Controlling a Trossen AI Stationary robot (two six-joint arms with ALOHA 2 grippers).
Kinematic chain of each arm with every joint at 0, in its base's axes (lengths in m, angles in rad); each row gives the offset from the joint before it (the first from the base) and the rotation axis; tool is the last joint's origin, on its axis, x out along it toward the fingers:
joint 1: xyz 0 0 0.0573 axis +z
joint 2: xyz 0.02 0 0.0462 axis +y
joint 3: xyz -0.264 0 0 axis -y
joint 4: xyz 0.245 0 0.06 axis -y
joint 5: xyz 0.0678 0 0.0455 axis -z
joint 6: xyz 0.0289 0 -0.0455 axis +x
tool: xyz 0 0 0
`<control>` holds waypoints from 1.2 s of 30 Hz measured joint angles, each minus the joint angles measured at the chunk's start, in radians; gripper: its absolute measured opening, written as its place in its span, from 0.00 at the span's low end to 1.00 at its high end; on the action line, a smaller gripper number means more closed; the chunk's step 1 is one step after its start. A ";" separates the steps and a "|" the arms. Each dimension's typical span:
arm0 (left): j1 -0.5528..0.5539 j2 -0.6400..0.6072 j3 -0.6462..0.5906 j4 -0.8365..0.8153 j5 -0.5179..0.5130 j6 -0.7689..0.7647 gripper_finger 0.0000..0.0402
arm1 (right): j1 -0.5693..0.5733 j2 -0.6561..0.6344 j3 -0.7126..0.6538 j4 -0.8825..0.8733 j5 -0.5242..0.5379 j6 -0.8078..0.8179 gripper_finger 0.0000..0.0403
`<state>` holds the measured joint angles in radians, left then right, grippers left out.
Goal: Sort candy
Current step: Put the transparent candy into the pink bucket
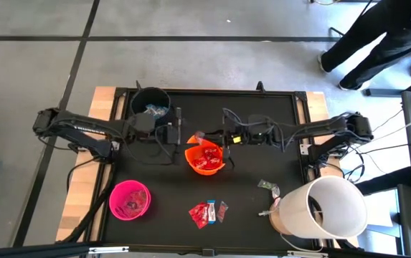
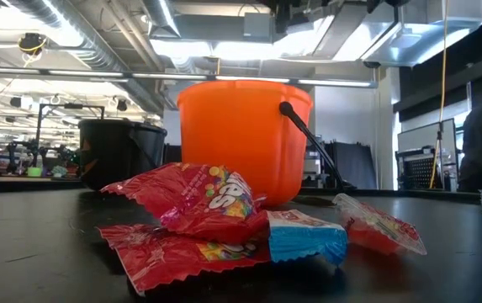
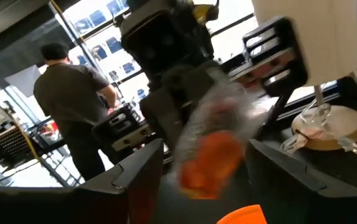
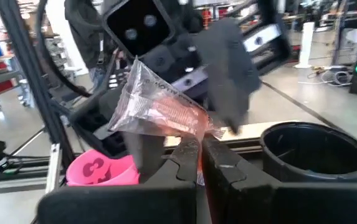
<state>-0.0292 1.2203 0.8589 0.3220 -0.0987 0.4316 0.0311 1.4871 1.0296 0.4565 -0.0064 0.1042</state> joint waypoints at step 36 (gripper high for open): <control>-0.048 -0.179 -0.001 -0.333 -0.215 -0.076 0.05 | 0.003 -0.135 0.001 -0.122 0.125 -0.133 0.68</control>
<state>-0.0772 1.0417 0.8581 -0.0109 -0.3138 0.3559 0.0338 1.3517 1.0302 0.3345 0.1182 -0.0287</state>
